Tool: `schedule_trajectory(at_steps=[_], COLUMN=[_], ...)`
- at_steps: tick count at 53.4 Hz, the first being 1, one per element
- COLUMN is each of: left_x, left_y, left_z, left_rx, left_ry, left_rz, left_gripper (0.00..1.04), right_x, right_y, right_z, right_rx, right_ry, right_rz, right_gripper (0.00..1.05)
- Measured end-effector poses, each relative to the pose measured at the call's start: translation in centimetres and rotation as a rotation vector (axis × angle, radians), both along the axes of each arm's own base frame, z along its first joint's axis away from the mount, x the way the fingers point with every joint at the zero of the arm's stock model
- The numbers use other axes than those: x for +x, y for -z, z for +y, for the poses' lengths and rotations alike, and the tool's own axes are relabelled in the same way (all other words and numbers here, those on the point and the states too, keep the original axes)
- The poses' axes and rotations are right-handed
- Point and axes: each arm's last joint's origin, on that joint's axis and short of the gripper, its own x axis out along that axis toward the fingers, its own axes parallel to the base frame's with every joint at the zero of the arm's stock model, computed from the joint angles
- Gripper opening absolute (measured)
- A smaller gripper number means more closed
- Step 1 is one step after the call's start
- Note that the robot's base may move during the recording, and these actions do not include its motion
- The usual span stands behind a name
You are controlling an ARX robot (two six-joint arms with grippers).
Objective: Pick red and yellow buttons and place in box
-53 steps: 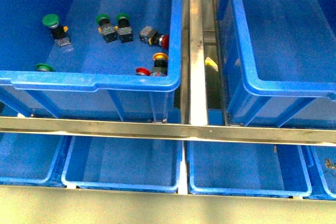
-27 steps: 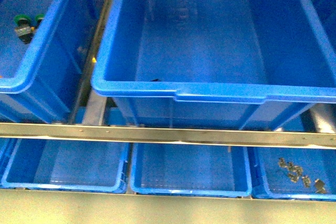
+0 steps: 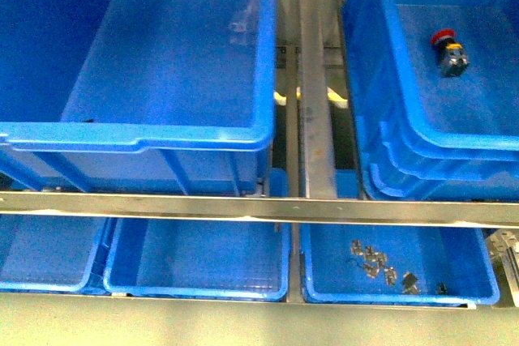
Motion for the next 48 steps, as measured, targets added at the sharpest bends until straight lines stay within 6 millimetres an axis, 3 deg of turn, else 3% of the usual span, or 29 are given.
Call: schedule_trajectory(at_steps=[27,36,40,48], left_x=[0.0,0.0,0.0,0.0], left_y=[0.0,0.0,0.0,0.0], left_z=[0.0,0.0,0.0,0.0], left_rx=[0.001,0.002,0.002,0.002], left_ry=[-0.003,-0.003,-0.003,-0.003], left_rz=[-0.001,0.0,-0.001,0.0], left_gripper=[0.04,0.45,0.57,0.85], right_x=[0.5,1.8,2.8,6.8], right_y=[0.0,1.6,2.2,3.5], right_z=[-0.2,-0.5,-0.4,-0.2], right_rx=[0.004,0.012,0.015,0.053], right_ry=[-0.008,-0.009,-0.013,0.025], right_rz=[0.005,0.054,0.077,0.134], right_gripper=[0.25,0.25,0.25,0.25])
